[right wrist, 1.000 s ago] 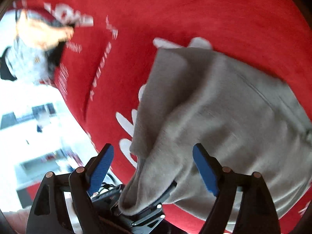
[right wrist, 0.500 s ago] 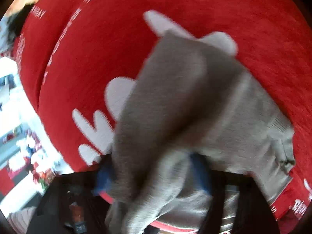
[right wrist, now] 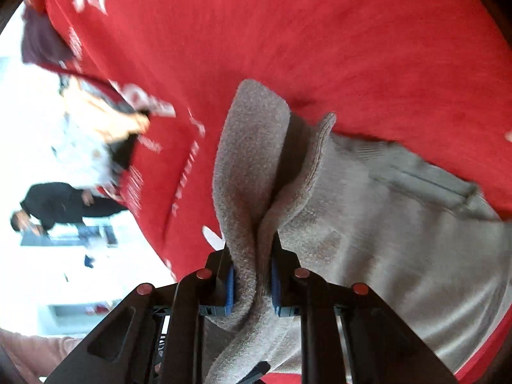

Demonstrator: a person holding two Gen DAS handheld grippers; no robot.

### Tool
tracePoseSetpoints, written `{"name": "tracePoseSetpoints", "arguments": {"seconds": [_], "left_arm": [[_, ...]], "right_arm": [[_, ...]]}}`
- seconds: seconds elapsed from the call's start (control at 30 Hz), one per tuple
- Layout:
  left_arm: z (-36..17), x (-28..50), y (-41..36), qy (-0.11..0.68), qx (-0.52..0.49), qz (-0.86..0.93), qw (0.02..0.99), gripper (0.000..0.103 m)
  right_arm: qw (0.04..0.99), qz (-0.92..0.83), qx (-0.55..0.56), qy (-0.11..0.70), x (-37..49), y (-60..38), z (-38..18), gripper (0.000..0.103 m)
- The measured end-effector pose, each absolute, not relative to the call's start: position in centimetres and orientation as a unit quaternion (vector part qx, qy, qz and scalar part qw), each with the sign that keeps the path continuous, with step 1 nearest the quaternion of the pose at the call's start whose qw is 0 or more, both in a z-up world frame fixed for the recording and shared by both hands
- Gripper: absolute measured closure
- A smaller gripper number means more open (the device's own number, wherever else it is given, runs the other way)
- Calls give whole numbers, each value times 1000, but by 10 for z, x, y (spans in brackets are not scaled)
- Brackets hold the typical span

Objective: Fold small clothes

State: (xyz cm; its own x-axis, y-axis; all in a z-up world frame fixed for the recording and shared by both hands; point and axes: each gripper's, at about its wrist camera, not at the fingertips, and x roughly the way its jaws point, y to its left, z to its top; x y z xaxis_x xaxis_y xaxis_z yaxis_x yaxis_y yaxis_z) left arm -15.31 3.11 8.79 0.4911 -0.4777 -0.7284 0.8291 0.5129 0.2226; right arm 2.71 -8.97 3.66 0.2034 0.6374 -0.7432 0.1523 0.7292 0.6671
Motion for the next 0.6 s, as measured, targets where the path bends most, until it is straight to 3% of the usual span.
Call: {"name": "tracePoseSetpoints", "arguments": {"seconds": [0.3, 0.6], "left_arm": [[101, -214, -54, 276, 301, -479, 777, 88], [32, -269, -123, 319, 352, -522, 708, 88]], "right_arm": [[748, 133, 417, 499, -86, -216, 66, 84], [714, 9, 475, 515, -186, -297, -28, 84]]}}
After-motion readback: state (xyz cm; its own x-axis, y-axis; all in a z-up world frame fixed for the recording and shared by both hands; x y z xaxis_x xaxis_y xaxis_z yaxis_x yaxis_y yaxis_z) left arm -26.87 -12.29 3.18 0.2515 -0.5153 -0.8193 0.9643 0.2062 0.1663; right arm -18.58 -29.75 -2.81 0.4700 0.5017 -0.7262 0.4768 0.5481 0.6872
